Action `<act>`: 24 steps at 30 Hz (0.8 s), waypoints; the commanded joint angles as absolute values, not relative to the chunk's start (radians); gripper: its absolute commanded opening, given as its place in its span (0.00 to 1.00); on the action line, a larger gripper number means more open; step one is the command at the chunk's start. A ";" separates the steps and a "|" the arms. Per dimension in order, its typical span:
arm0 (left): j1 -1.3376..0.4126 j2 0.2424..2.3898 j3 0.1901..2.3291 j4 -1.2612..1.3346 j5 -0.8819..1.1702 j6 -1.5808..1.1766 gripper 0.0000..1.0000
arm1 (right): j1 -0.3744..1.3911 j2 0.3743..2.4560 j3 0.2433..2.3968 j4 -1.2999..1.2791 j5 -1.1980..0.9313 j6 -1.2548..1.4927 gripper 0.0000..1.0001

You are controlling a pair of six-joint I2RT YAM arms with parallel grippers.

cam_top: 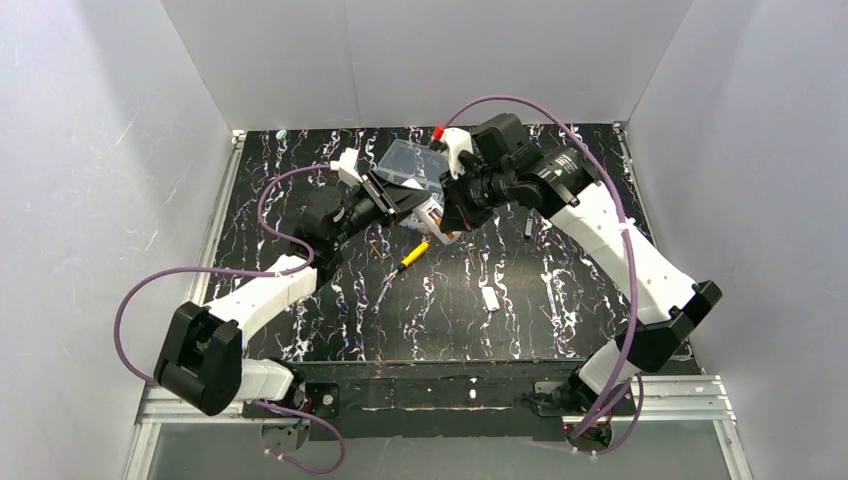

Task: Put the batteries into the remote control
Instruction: Load the battery into the remote control.

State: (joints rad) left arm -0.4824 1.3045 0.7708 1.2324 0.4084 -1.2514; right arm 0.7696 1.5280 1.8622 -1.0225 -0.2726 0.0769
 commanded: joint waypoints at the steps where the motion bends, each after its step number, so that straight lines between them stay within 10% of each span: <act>1: -0.505 1.287 0.836 1.408 0.514 -1.279 0.00 | 0.779 1.548 1.938 -1.099 -0.249 0.046 0.01; 24: -0.528 1.308 0.845 1.439 0.551 -1.282 0.00 | 0.785 1.579 1.918 -1.089 -0.200 0.068 0.05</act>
State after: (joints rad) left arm -0.5175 1.3216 0.7864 1.3041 0.5125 -1.2678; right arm 0.7822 1.5719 1.8946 -1.1011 -0.1768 0.0689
